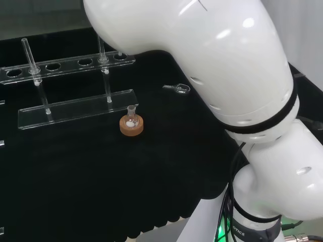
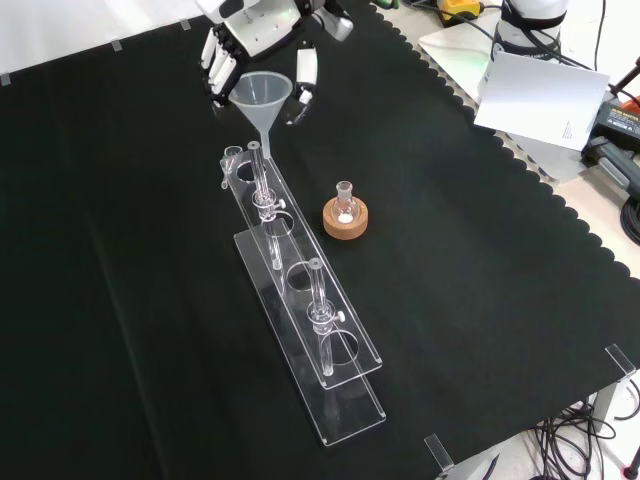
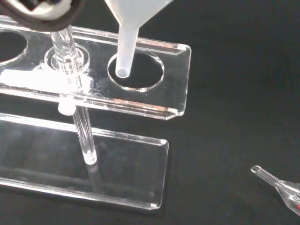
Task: Put the funnel back on the funnel stand.
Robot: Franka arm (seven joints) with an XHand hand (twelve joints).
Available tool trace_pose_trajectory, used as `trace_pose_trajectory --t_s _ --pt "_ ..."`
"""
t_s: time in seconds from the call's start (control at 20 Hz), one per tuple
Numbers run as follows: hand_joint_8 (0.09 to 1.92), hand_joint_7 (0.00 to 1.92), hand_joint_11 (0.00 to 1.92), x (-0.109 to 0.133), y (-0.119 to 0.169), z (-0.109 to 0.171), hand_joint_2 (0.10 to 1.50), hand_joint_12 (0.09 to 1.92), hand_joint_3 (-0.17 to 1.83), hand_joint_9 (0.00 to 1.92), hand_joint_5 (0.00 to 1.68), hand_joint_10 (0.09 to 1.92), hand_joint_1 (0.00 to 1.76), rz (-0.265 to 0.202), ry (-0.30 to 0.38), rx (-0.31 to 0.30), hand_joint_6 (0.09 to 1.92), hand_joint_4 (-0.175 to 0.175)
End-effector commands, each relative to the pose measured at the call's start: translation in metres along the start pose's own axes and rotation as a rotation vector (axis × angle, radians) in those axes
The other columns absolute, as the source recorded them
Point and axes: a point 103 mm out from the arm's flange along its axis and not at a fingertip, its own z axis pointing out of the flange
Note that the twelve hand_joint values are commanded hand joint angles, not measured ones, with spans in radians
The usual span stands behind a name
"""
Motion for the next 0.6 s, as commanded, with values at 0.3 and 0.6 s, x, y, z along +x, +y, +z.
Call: trace_pose_trajectory --t_s 0.3,0.6 --pt "0.77 0.75 0.76 0.001 0.027 0.01 0.78 1.15 0.6 1.14 0.71 0.41 0.84 -0.024 0.012 -0.024 0.78 -0.043" --pt "0.77 0.75 0.76 -0.002 0.036 0.021 0.78 1.15 0.61 1.13 0.71 0.4 0.84 -0.026 0.01 0.001 0.78 -0.042"
